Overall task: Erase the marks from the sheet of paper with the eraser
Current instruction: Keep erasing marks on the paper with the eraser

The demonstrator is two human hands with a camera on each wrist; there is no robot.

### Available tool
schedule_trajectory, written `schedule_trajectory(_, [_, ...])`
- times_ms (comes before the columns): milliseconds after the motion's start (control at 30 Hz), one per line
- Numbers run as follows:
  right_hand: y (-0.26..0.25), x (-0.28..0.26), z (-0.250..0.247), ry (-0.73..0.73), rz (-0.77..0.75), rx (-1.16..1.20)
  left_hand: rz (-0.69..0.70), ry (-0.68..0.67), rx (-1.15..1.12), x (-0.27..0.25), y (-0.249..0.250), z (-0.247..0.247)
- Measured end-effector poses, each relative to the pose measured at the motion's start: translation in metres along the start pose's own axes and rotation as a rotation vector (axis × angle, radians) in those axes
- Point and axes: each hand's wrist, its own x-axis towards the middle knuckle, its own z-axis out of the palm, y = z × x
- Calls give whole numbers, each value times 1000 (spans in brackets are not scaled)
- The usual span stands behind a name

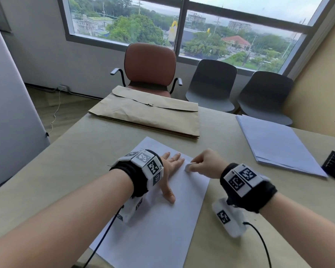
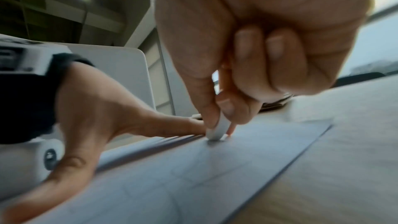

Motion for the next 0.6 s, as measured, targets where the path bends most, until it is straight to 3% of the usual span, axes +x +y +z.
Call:
schedule_trajectory(200, [-2, -12, 9, -102, -60, -20, 2, 1, 11, 2, -1, 0])
schedule_trajectory(367, [-6, -12, 8, 48, -52, -92, -1, 11, 15, 3, -3, 3])
schedule_trajectory(533, [-13, -43, 25, -173, -227, -139, -1, 8, 35, 8, -4, 5])
schedule_trajectory(600, [-10, -30, 15, -121, -201, -168, -3, 5, 38, 6, -4, 4])
